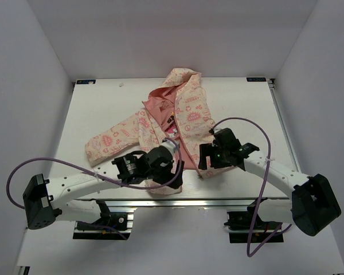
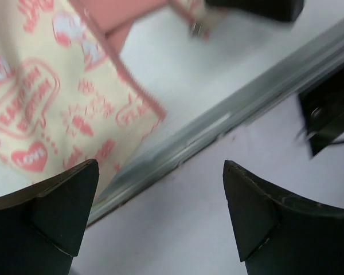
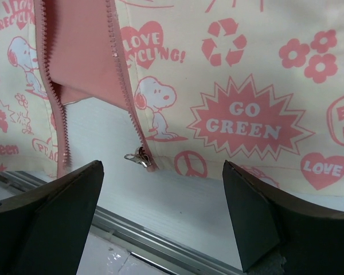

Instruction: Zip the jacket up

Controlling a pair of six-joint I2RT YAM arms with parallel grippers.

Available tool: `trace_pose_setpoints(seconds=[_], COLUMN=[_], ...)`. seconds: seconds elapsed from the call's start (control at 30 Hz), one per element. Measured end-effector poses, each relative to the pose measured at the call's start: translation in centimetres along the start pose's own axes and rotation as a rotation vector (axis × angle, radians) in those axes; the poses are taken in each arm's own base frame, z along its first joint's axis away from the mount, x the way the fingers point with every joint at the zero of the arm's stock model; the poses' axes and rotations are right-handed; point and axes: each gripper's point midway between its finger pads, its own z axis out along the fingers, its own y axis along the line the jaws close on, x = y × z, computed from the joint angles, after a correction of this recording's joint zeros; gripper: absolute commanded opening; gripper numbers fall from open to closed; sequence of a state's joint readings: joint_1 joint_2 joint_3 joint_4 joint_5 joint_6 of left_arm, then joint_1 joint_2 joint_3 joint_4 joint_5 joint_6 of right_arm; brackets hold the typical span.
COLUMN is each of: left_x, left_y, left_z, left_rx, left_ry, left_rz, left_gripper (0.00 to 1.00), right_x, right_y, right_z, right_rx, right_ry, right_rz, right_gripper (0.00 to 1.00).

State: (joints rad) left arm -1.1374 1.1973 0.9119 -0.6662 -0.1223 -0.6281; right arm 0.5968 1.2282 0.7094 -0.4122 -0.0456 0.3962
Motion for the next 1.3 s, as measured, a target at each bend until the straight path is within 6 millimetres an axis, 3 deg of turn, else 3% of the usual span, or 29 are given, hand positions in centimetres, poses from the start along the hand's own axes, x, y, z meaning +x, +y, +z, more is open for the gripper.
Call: trace_pose_setpoints(seconds=[0.1, 0.23, 0.5, 0.8, 0.97, 1.17, 1.3], left_x=[-3.0, -5.5, -4.4, -9.8, -12.2, -11.9, -10.8], left_y=[0.3, 3.0, 10.1, 13.3, 15.6, 16.2, 15.6], left_z=[0.6, 3.7, 11.6, 13.7, 14.2, 13.5, 10.7], left_rx=[0.024, 0.013, -0.036, 0.029, 0.010, -0.009, -0.017], left_ry=[-0.075, -0.103, 0.029, -0.047, -0.085, -0.077, -0.090], left_rz=[-0.091, -0.204, -0.346, -0.356, -0.329, -0.285, -0.285], left_gripper=[0.98, 0.98, 0.96, 0.95, 0.98, 0.98, 0.98], right_x=[0.0, 0.0, 2.0, -0.9, -1.4, -3.0, -3.5], right_y=[0.2, 0.2, -0.3, 2.4, 3.9, 5.7, 5.1], right_z=[0.0, 0.6, 3.5, 5.8, 6.2, 4.7, 3.9], right_rx=[-0.017, -0.020, -0.005, -0.061, -0.029, -0.007, 0.040], right_ry=[0.000, 0.010, 0.121, 0.054, 0.031, -0.022, -0.048], right_rz=[-0.018, -0.032, -0.026, -0.045, -0.114, -0.149, -0.115], right_gripper=[0.89, 0.89, 0.89, 0.87, 0.89, 0.82, 0.67])
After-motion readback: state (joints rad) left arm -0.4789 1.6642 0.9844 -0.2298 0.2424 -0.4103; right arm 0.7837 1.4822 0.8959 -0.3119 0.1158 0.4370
